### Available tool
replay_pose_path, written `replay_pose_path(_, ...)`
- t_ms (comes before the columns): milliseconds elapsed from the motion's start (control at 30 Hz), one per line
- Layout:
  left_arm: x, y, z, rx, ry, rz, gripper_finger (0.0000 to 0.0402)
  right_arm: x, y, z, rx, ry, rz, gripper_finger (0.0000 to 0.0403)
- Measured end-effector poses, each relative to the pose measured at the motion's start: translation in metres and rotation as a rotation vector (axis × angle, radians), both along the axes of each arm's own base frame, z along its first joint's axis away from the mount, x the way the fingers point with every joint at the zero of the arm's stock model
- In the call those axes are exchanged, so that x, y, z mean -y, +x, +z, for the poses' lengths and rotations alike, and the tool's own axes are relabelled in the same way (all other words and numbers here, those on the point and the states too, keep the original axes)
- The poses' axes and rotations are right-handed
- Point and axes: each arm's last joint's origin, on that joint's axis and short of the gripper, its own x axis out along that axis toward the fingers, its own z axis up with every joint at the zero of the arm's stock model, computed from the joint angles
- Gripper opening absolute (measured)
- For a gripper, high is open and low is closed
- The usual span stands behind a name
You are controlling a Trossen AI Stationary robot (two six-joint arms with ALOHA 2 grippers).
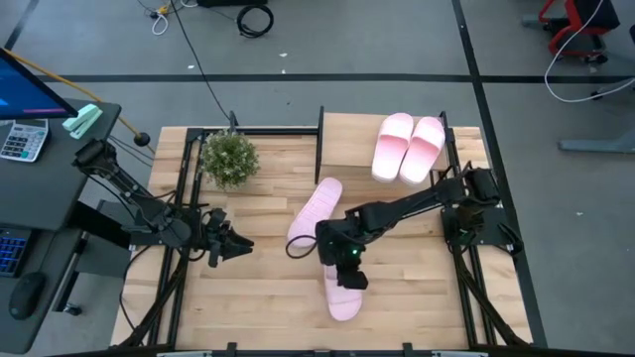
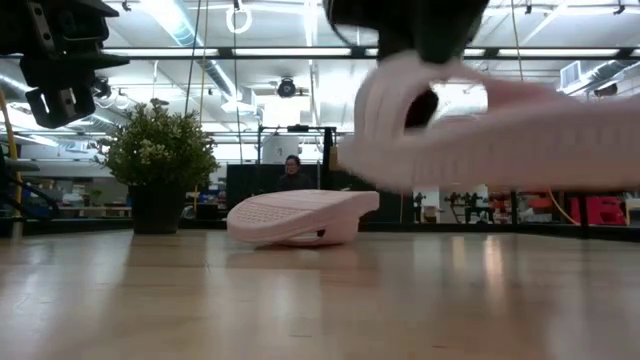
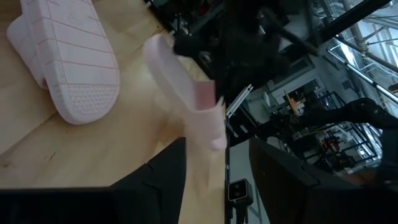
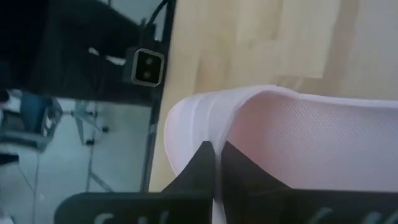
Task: Pick and place slides into the shelf
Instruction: Put the bottom pink slide on the shelf
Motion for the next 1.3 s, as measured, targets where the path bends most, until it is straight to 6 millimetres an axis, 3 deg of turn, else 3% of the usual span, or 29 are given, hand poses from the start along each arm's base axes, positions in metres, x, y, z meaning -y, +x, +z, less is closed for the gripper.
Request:
replay_pose_path(367, 0.0, 0.0, 0.0, 0.003, 0.02, -0.003, 0.0183, 0.013, 0.012, 0.097, 0.131, -0.133, -0.015, 0.0009)
replay_pose_path(567, 0.0, 0.0, 0.0, 0.003, 0.02, -0.004, 0.0179, 0.051, 0.011, 0.144, 0.196, -0.198, -0.097, 0.0009)
replay_pose_path(733, 0.0, 0.0, 0.0, 0.003, 0.02, -0.004, 0.0178, 0.094, -0.007, 0.177, 0.177, -0.23, -0.143, 0.0009)
replay_pose_path(1000, 0.0, 0.0, 0.0, 0.005, 0.023, 0.012, 0.0182, 0.161, -0.034, 0.2, 0.175, -0.353, -0.212, 0.0009)
replay_pose_path(1300, -0.002, 0.0, 0.0, 0.014, 0.029, 0.082, 0.0179, 0.221, -0.05, 0.194, 0.198, -0.432, -0.244, 0.0009)
